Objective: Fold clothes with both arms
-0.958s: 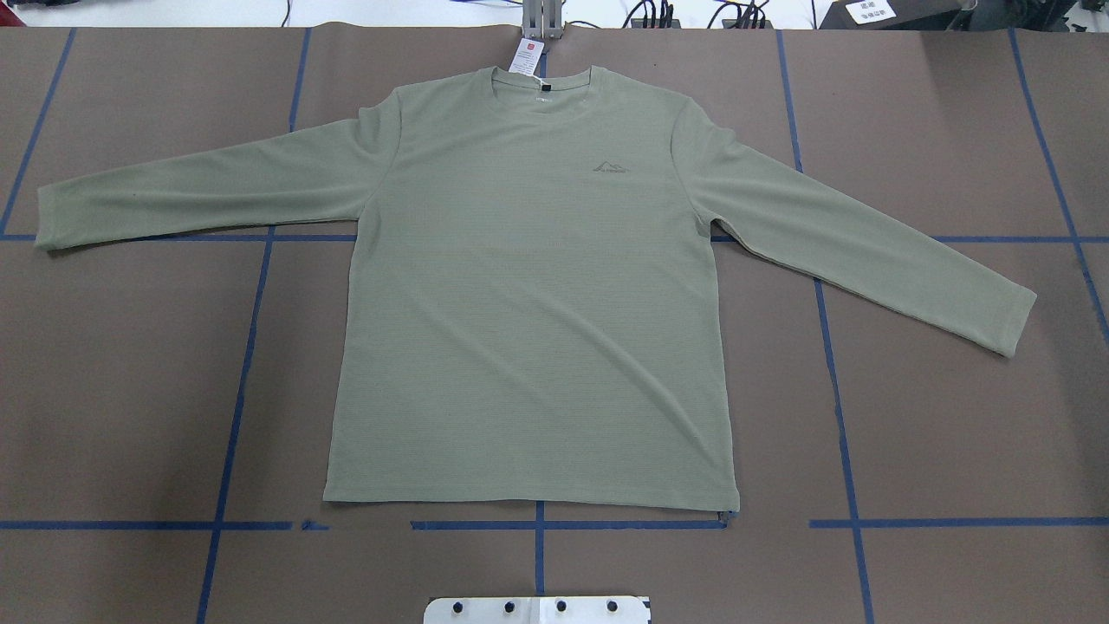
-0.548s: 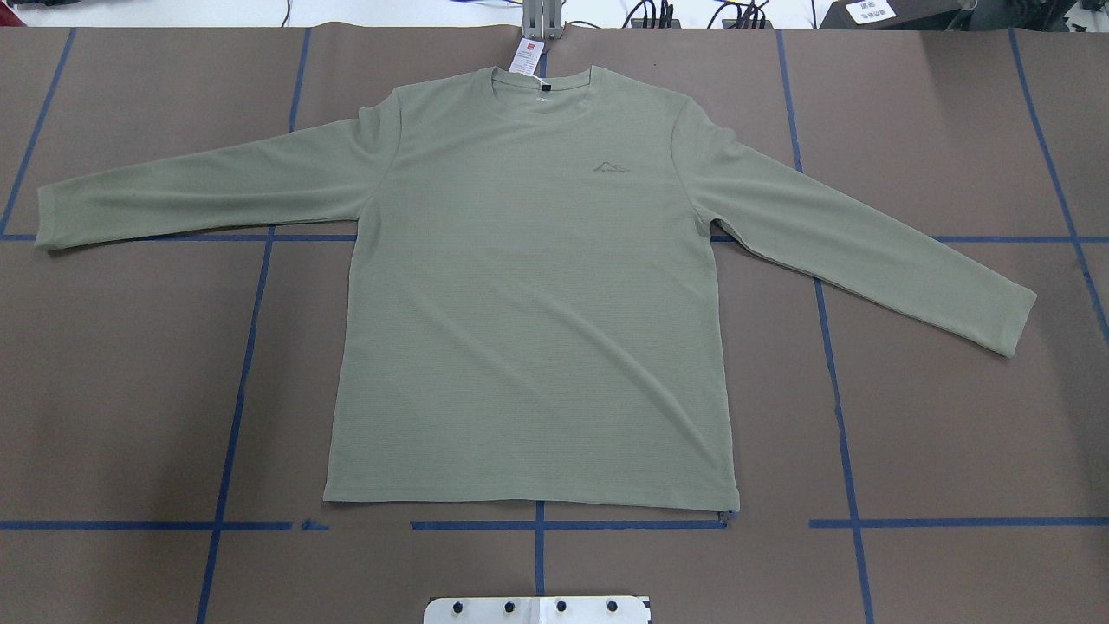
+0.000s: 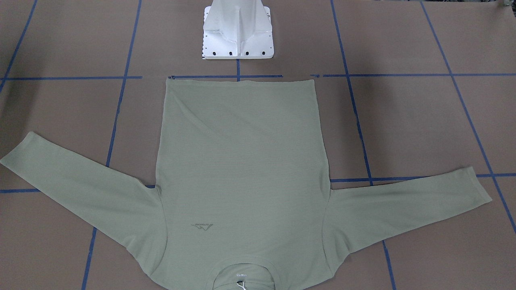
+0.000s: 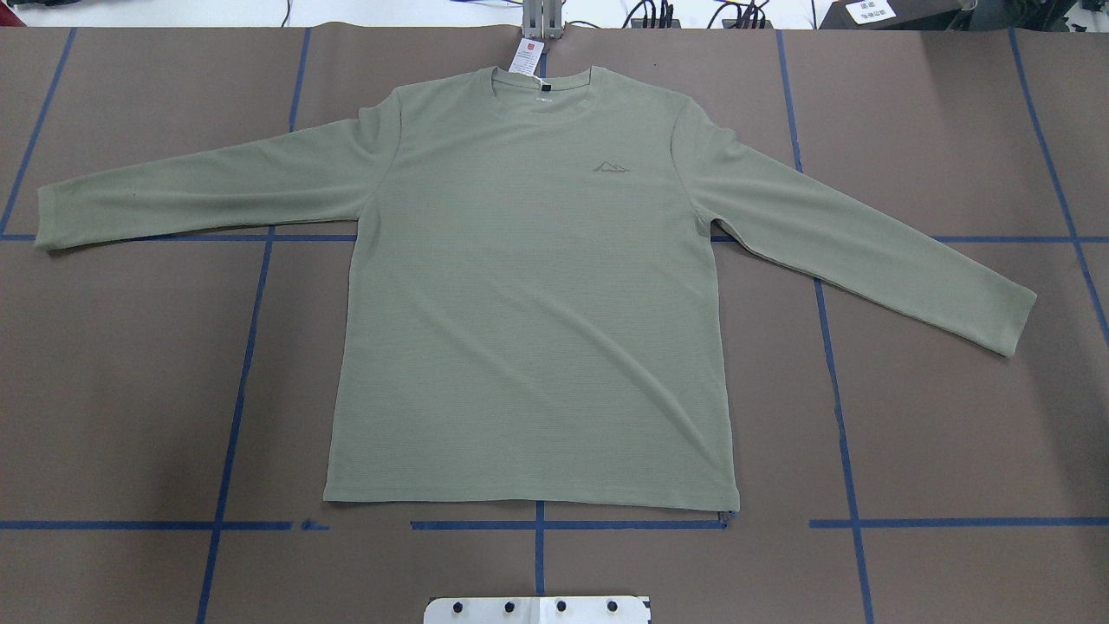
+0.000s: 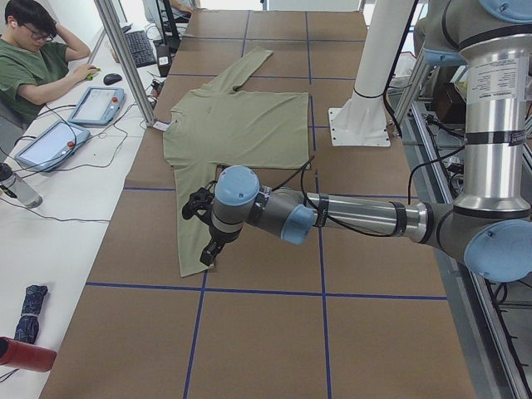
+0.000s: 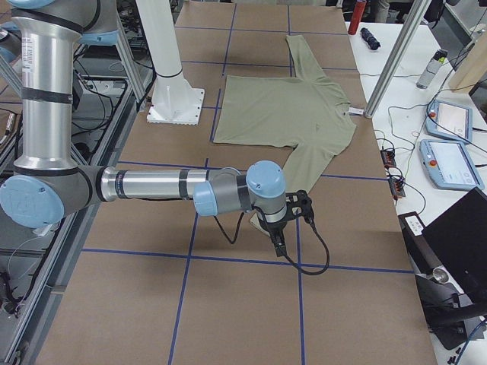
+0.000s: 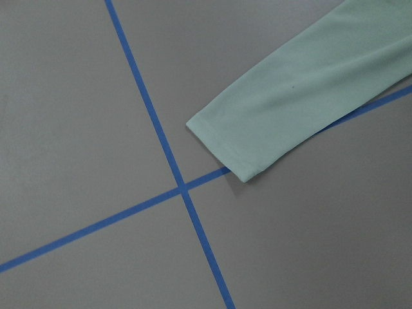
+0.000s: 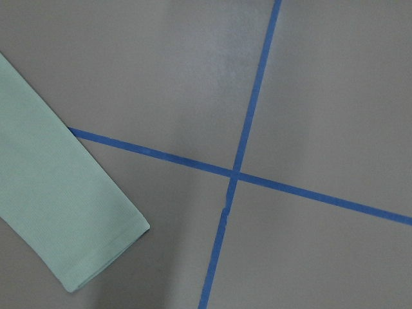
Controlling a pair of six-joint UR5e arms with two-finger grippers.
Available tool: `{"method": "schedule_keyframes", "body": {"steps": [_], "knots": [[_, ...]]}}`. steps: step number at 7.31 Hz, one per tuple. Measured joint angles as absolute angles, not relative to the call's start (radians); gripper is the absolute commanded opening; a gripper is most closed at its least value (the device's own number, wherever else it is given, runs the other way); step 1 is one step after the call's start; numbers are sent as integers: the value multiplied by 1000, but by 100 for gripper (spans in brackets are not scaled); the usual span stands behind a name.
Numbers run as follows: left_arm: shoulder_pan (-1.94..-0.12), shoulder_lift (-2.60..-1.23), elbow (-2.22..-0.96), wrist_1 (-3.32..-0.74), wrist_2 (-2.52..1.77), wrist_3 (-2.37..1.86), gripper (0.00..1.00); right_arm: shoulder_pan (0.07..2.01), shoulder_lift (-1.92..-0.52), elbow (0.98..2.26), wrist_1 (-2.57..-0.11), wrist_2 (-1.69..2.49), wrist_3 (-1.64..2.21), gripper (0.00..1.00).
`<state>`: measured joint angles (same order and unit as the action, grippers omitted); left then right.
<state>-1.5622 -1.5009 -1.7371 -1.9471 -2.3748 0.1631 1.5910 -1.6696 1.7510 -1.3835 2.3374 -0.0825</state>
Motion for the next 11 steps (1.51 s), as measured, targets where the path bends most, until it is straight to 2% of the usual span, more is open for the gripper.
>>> {"method": "schedule_keyframes", "body": {"steps": [4, 7, 9, 11], "knots": [[-1567, -1499, -1682, -2146, -2379, 162, 100, 1568, -1668, 1772, -1257, 2342, 37, 99], [-1568, -1500, -1678, -2154, -2382, 163, 100, 1370, -1689, 1641, -762, 2244, 663, 97], [-1568, -1500, -1678, -2155, -2382, 165, 100, 1148, -1694, 1599, -570, 2007, 1001, 82], [-1569, -1499, -1678, -2157, -2382, 167, 100, 1037, -1695, 1522, -440, 1909, 1107, 79]]}}
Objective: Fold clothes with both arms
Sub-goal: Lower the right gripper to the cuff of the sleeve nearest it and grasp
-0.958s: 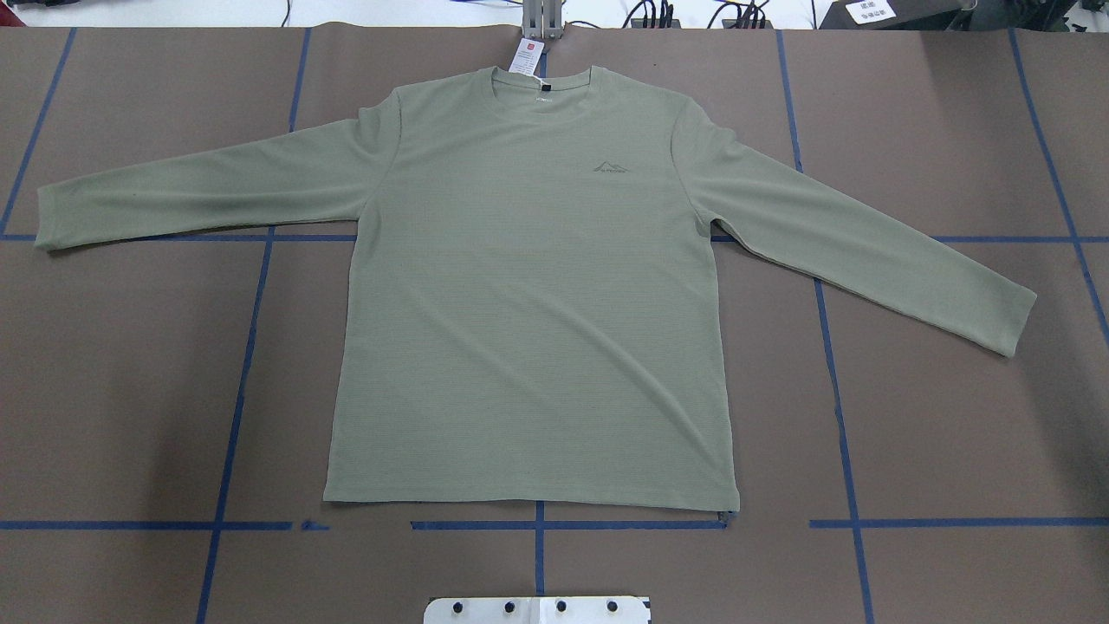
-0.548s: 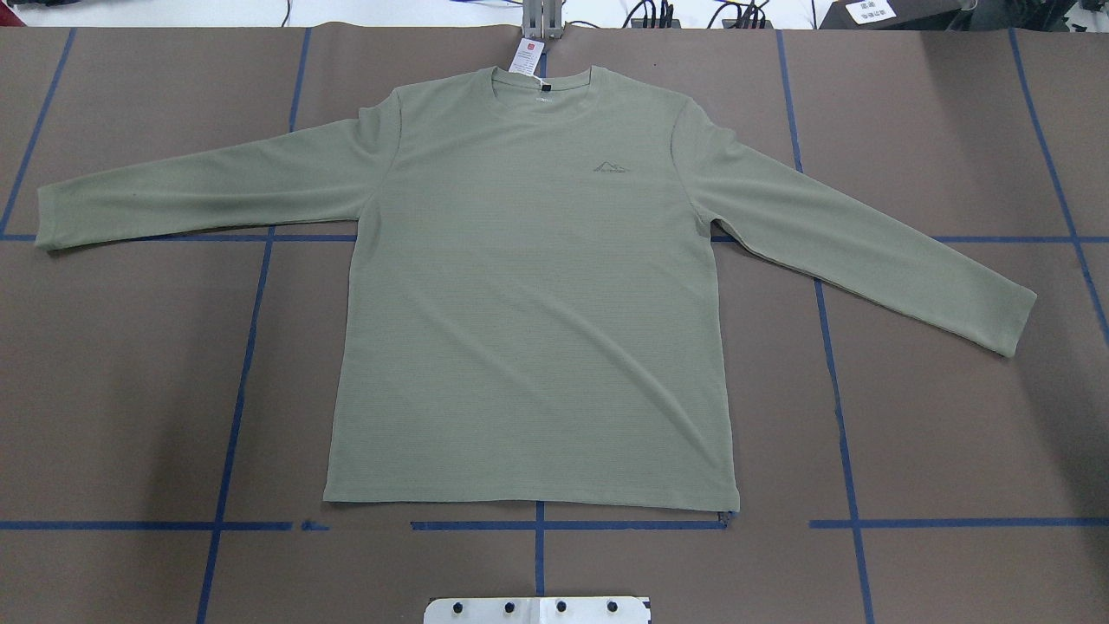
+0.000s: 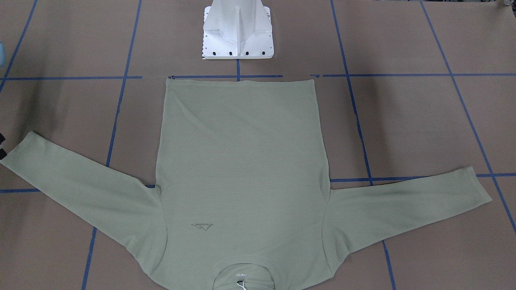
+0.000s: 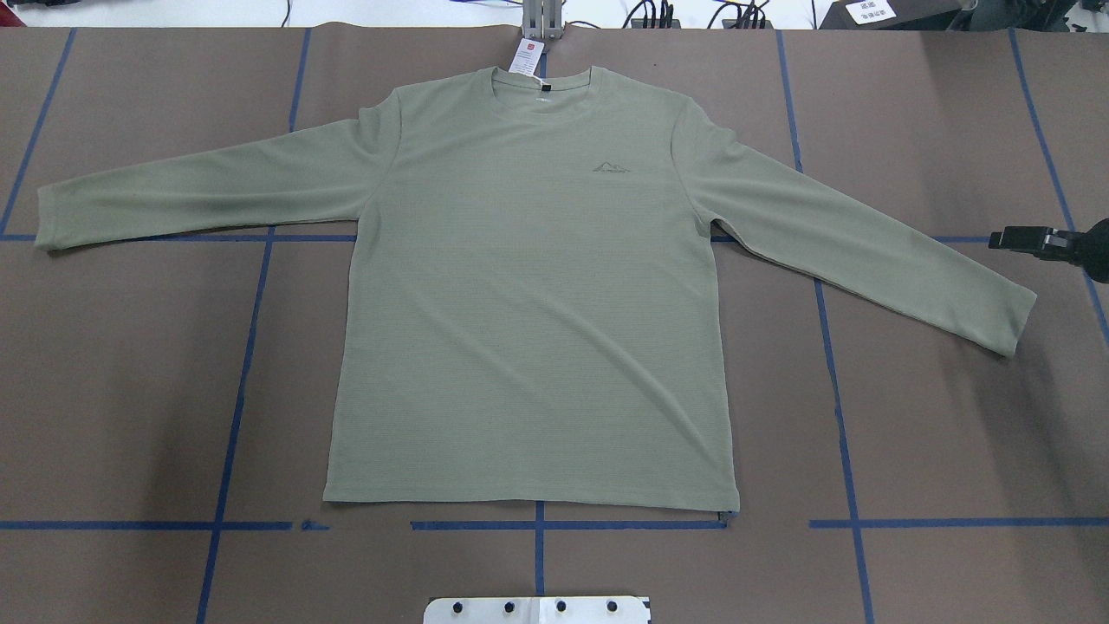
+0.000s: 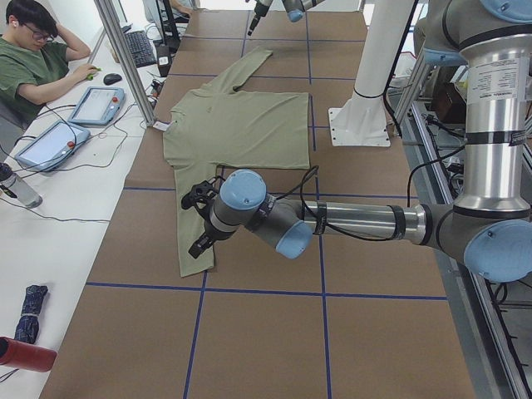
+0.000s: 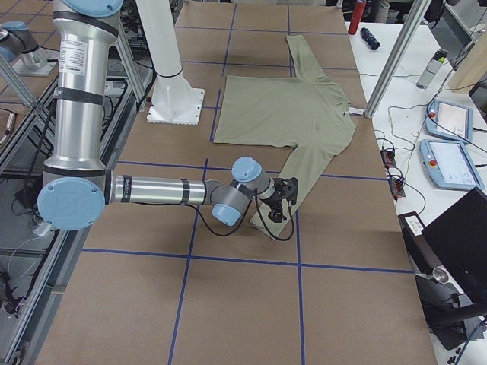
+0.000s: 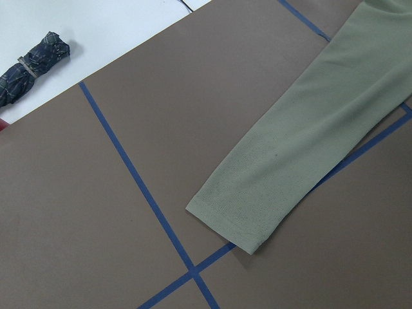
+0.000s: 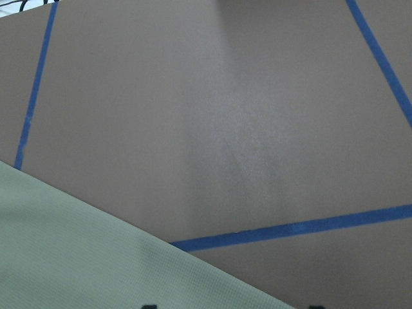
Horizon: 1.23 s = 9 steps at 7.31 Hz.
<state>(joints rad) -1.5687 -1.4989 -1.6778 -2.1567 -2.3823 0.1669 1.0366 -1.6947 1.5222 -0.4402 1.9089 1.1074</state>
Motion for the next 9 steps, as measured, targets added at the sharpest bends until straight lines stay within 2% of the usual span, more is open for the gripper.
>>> {"method": "schedule_keyframes", "body": {"steps": [2, 4, 9], "knots": [[-1569, -1489, -1676, -2179, -2383, 168, 100, 1013, -1694, 1413, -288, 1897, 1127, 78], [-1569, -1483, -1675, -2193, -2383, 167, 100, 1010, -1690, 1350, -247, 1890, 1116, 77], [-1569, -1482, -1679, -2195, -2383, 166, 100, 1006, -1691, 1310, -242, 1882, 1092, 73]]}}
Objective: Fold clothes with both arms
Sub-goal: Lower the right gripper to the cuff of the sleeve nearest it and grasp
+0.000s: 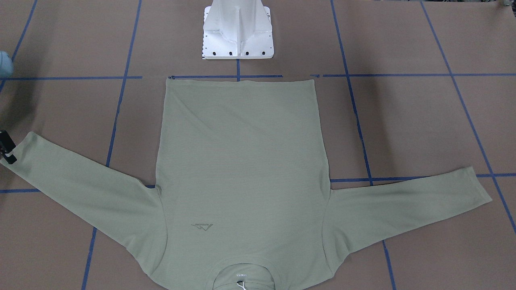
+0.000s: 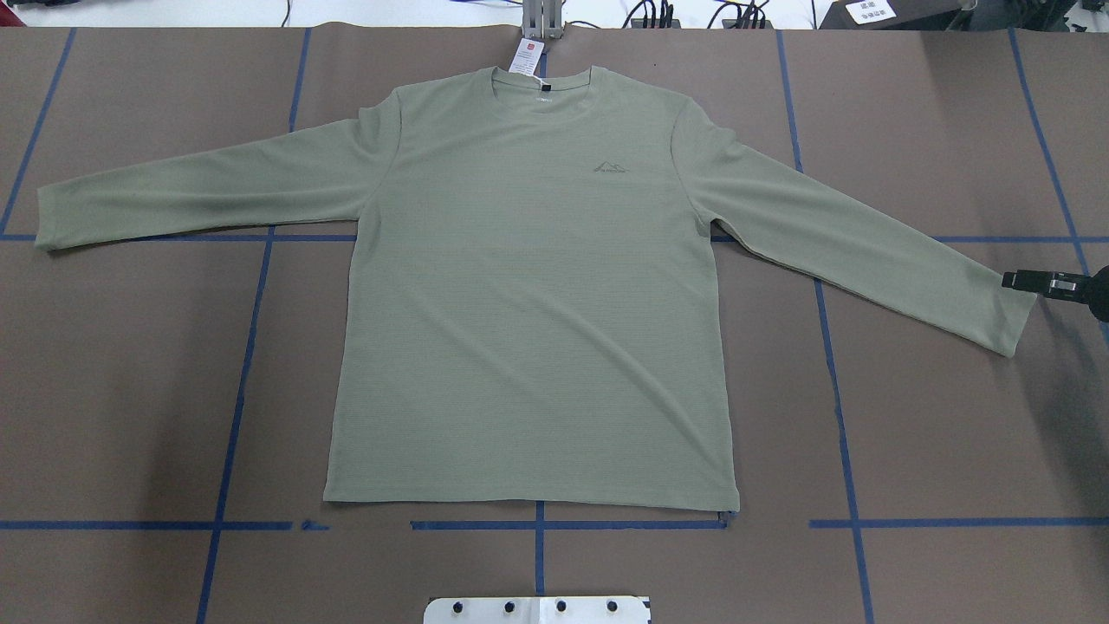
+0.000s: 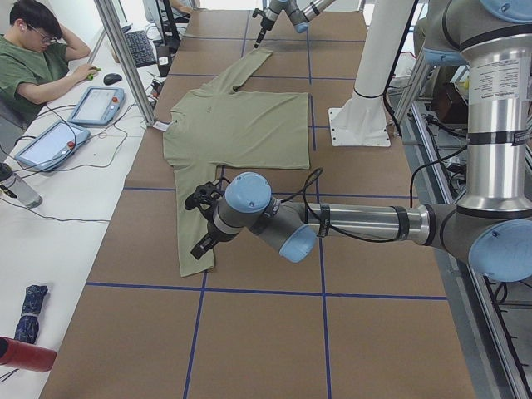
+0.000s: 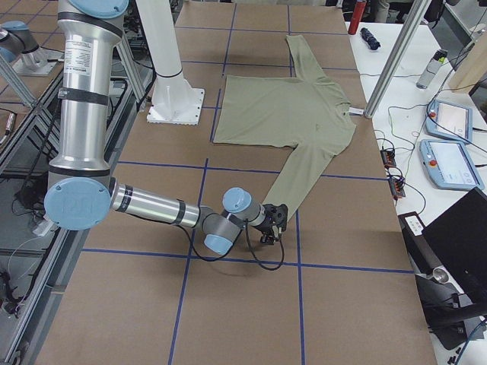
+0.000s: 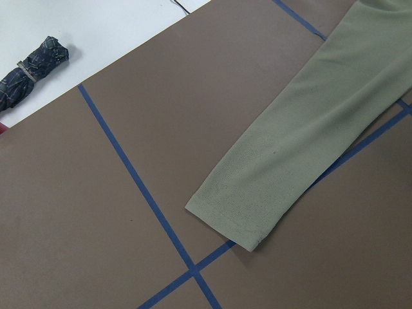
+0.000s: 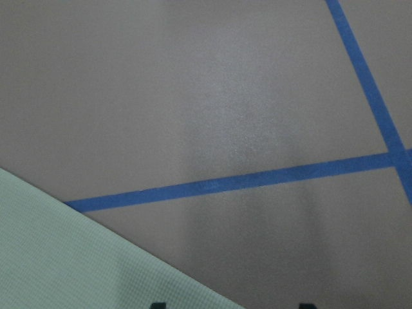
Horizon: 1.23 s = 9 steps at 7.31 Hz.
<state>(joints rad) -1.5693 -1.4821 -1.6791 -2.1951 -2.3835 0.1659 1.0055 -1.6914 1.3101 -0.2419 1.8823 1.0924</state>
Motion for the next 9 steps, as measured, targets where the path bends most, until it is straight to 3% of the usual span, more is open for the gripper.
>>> {"method": "schedule_keyframes", "body": {"steps": [3, 4, 5, 6, 9], "knots": [[-1569, -1483, -1678, -2195, -2382, 165, 100, 995, -1691, 1305, -243, 1880, 1092, 71], [-1569, -1482, -1678, -2195, -2382, 164, 100, 991, -1691, 1304, -244, 1877, 1092, 50], [-1569, -1482, -1678, -2195, -2382, 164, 100, 987, -1691, 1304, -245, 1874, 1092, 10], [-1569, -1482, -1678, -2194, -2382, 164, 100, 986, -1691, 1304, -247, 1872, 1092, 0], [-1569, -1483, -1678, -2194, -2383, 164, 100, 987, -1691, 1312, -252, 1874, 1091, 0]]}}
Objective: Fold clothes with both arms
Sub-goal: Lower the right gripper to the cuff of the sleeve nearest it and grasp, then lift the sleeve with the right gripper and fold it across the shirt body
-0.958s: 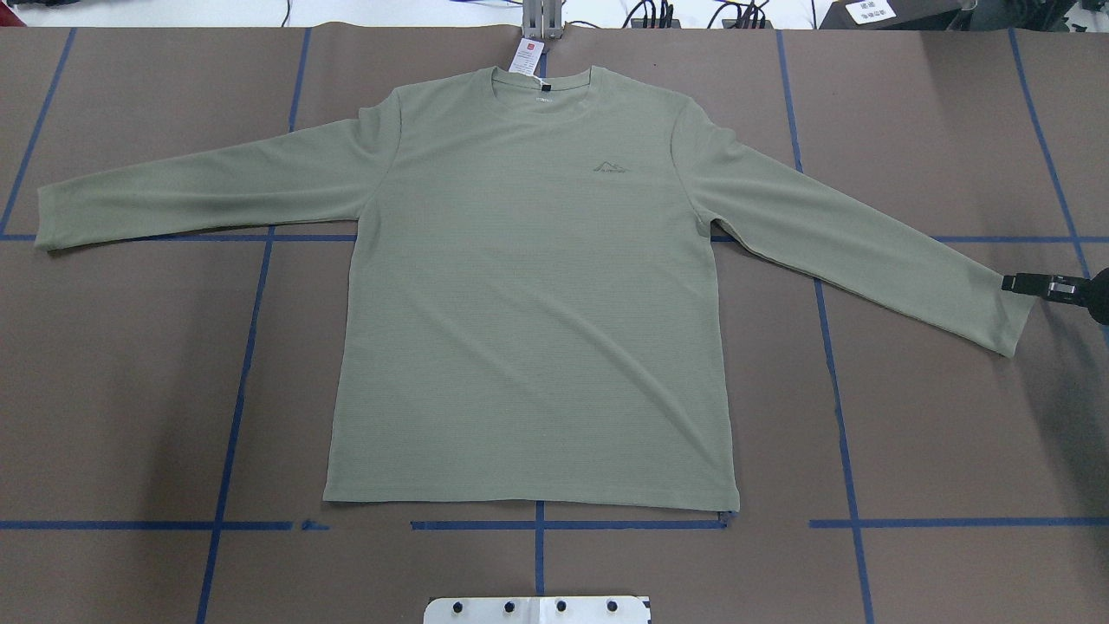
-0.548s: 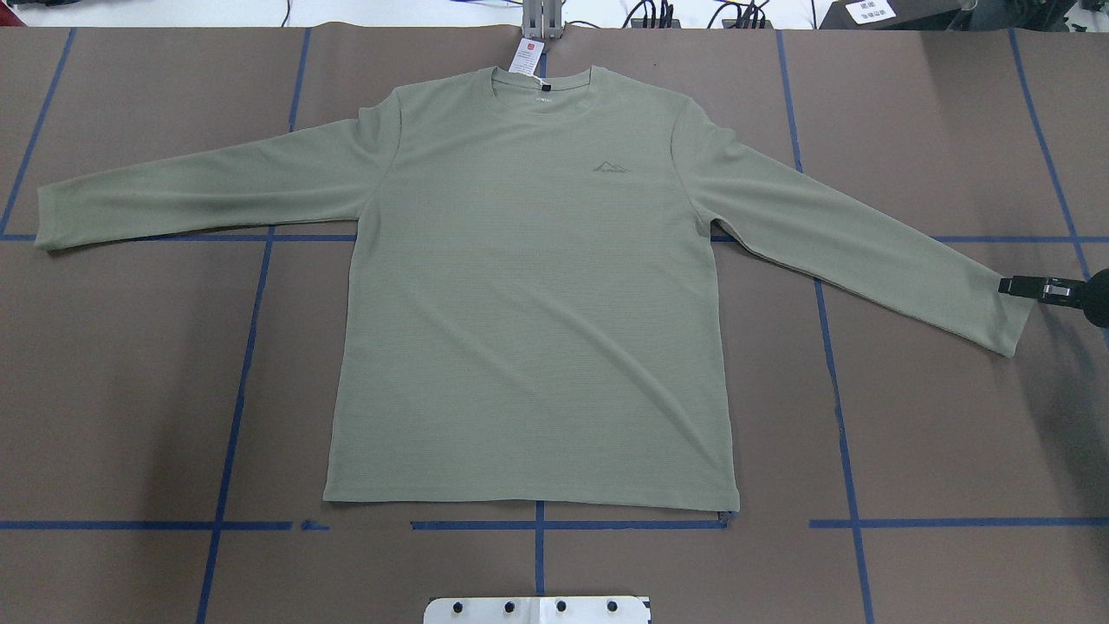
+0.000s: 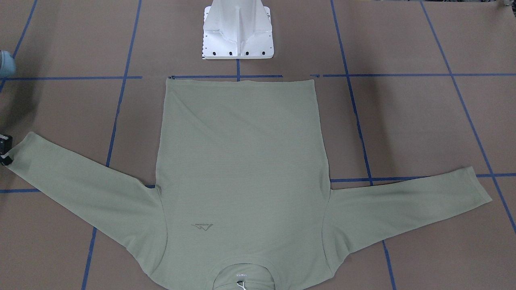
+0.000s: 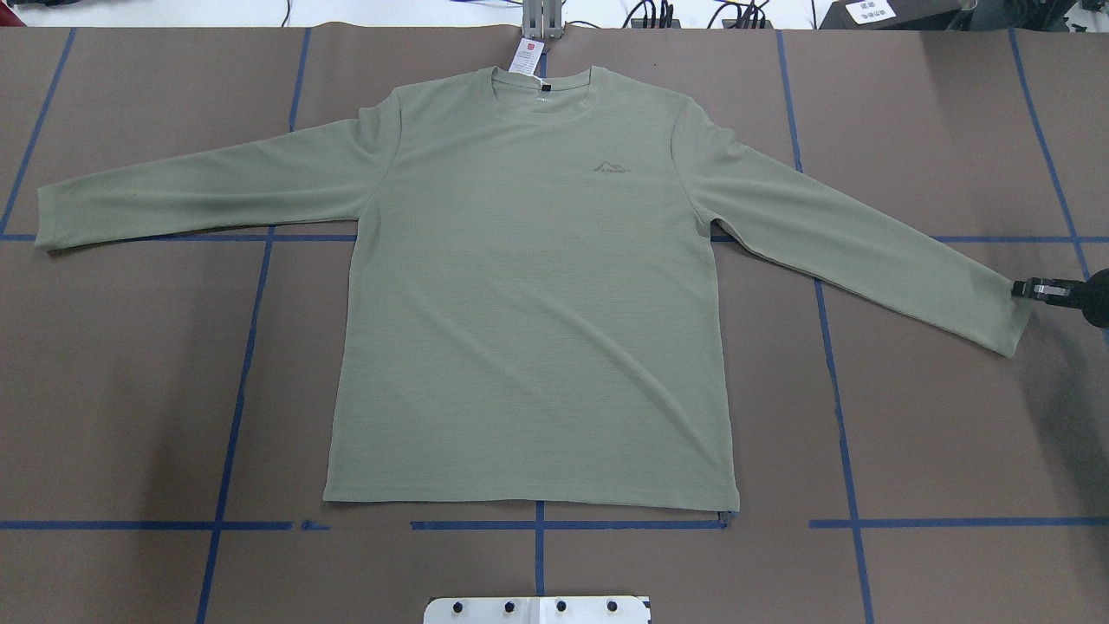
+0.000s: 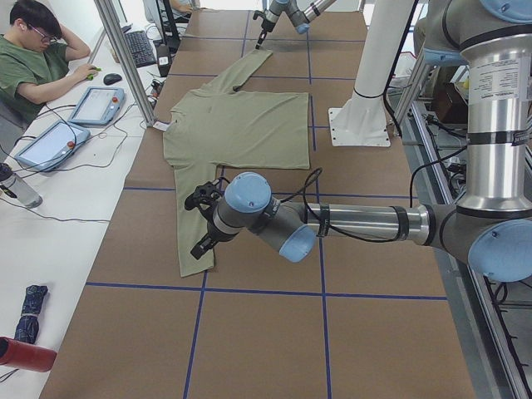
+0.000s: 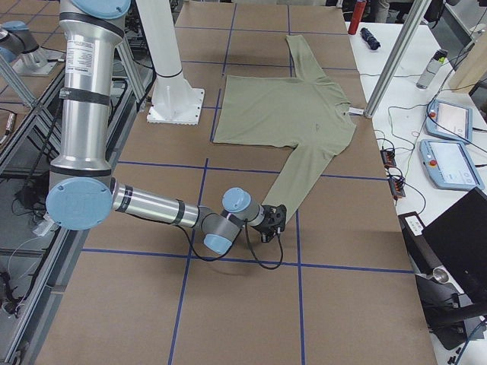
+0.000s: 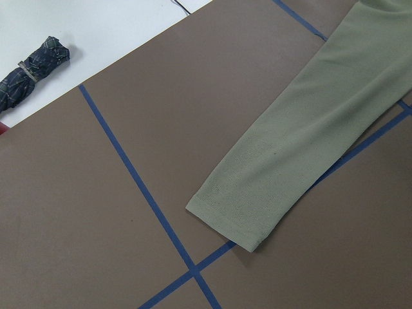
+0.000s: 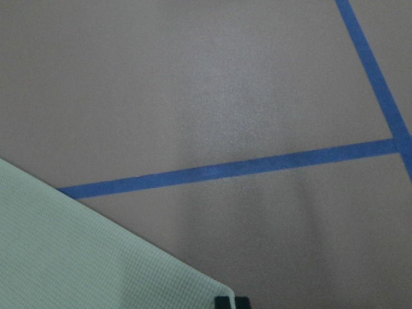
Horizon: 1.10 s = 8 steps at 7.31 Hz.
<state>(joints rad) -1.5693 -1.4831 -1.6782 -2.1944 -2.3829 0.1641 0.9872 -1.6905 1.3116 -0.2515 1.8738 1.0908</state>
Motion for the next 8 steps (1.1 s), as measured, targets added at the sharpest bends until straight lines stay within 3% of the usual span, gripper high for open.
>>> {"method": "schedule_keyframes", "body": {"steps": [2, 3, 6, 8], "knots": [[-1569, -1483, -1678, -2195, -2383, 164, 100, 1014, -1685, 1368, -310, 1910, 1089, 0], [-1569, -1483, -1678, -2195, -2383, 164, 100, 1041, -1686, 1460, -421, 1938, 1089, 0], [-1569, -1484, -1678, -2195, -2382, 163, 100, 1090, -1635, 1833, -951, 1953, 1090, 0], [-1569, -1486, -1677, -2194, -2382, 163, 100, 1094, -1434, 1994, -1386, 1923, 1095, 0]]}}
